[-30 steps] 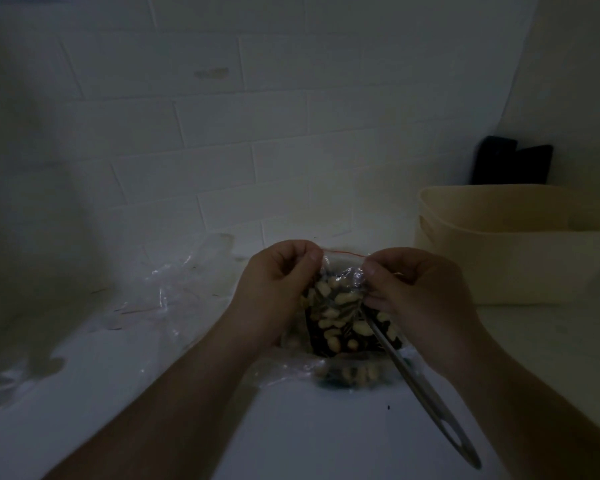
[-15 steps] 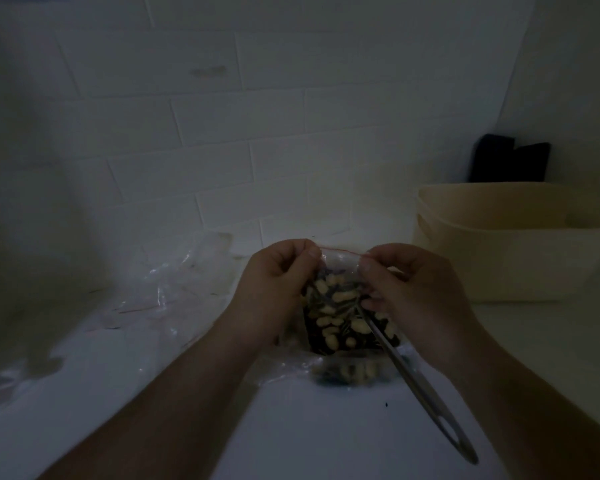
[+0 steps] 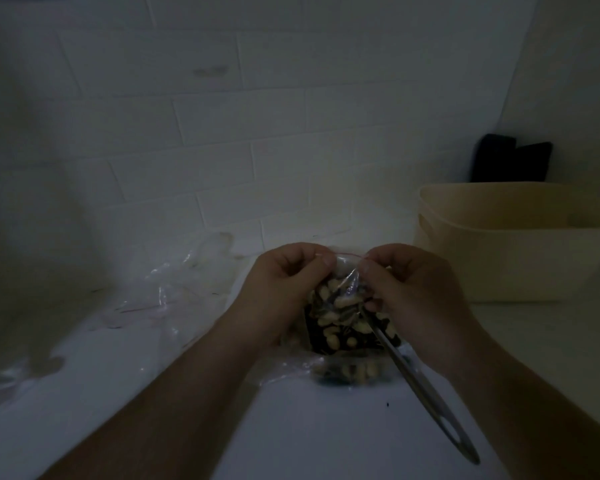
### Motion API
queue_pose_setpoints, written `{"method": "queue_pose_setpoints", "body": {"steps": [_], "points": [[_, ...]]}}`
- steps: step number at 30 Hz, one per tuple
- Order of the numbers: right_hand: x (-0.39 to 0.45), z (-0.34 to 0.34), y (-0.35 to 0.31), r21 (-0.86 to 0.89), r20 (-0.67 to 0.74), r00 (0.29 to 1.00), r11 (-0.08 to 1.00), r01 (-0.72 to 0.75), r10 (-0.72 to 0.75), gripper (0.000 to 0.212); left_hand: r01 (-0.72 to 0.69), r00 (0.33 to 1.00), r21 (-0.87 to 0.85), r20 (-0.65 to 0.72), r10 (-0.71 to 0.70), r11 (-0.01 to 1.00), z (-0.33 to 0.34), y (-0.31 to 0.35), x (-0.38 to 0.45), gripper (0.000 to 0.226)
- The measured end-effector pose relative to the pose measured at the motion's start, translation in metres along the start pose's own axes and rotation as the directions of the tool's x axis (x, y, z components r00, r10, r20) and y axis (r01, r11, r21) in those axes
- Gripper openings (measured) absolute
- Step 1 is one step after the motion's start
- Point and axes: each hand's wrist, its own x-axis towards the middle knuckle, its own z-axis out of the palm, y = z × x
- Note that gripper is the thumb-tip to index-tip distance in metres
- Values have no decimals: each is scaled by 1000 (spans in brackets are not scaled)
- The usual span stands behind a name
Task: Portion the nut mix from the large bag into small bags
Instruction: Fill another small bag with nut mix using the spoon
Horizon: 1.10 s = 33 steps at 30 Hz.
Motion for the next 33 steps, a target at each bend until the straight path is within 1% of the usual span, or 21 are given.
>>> {"method": "queue_pose_setpoints", "body": {"steps": [4, 8, 14, 18, 23, 27, 31, 33], "points": [[1, -2, 0, -31, -8, 1000, 1000, -3, 3, 12, -41, 999, 47, -8, 41, 998, -2, -2, 3, 17], [3, -4, 1, -131, -27, 999, 991, 36, -39, 12, -75, 997, 105, -8, 77, 992, -2, -4, 4, 19], [-1, -2, -4, -70, 18, 1000, 997, 13, -12, 10, -75, 997, 72, -4, 75, 995, -3, -4, 3, 17], [-2, 1, -4, -63, 1, 1000, 998, 15, -15, 10, -64, 998, 83, 28, 62, 994, 0, 1, -1, 19], [-1, 1, -3, -117, -10, 998, 992, 55, -57, 10, -70, 997, 121, 33, 67, 990, 1, 2, -2, 15], [0, 1, -3, -96, -6, 997, 992, 77, -78, 15, -74, 997, 148, 22, 72, 986, 2, 3, -3, 13], [-1, 1, -5, -37, -13, 996, 996, 83, -84, 14, -67, 998, 95, 10, 66, 993, 2, 2, -4, 10], [-1, 1, -4, -49, -1, 996, 995, 87, -87, 13, -79, 996, 98, 36, 76, 992, 2, 1, -4, 11]]}}
